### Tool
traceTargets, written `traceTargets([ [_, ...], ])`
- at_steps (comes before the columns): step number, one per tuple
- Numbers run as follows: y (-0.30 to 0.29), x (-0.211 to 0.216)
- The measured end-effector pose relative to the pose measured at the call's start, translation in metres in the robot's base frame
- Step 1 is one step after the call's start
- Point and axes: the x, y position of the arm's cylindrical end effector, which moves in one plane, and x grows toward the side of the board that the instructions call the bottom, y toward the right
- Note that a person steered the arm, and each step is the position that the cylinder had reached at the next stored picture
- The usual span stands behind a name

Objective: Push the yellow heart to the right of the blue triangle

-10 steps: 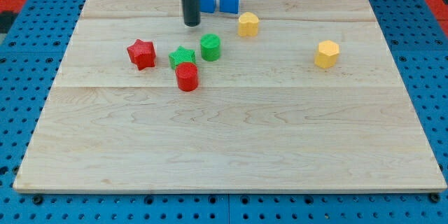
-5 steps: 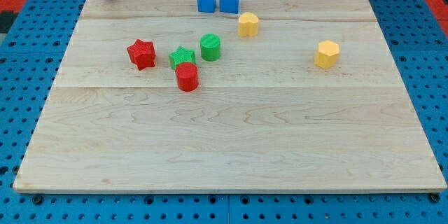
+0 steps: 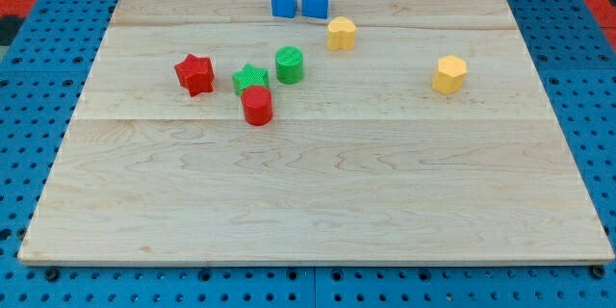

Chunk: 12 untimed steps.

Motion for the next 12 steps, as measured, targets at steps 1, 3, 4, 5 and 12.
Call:
traceTargets([
  [1,0.037,0.007],
  [3,0.197,0.085],
  [4,0.219,0.095],
  [5,0.249,0.118],
  [12,0.327,0.105],
])
